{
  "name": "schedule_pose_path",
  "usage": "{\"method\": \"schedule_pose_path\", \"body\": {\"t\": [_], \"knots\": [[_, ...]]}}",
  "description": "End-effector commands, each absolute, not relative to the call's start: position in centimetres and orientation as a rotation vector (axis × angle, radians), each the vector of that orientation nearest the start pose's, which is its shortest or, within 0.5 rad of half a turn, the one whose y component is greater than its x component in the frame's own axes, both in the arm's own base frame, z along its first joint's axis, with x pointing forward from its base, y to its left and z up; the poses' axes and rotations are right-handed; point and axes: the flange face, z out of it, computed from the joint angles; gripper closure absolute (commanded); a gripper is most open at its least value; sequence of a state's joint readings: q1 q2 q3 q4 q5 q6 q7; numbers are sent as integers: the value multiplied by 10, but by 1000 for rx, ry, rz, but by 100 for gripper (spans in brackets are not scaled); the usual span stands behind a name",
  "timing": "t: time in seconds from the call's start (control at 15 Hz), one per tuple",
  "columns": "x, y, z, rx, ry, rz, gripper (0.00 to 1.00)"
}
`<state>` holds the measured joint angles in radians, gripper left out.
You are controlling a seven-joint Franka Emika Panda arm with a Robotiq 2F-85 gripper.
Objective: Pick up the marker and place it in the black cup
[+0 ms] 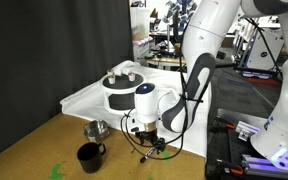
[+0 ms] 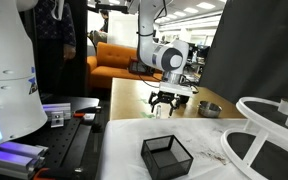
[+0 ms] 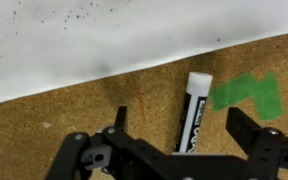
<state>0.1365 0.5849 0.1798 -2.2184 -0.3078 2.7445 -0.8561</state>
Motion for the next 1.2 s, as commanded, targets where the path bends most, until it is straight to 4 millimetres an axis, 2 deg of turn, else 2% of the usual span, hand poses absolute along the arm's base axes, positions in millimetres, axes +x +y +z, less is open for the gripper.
{"method": "schedule_pose_path", "body": {"t": [0.0,0.13,0.73,0.87,1.13], "knots": [[505,184,104,-2365,-2072,79,25],[507,184,104,-2371,-2067,70,33],[510,183,116,-2403,-2043,51,96],[505,183,126,-2421,-2018,74,98],[489,189,169,-2468,-2004,122,95]]}}
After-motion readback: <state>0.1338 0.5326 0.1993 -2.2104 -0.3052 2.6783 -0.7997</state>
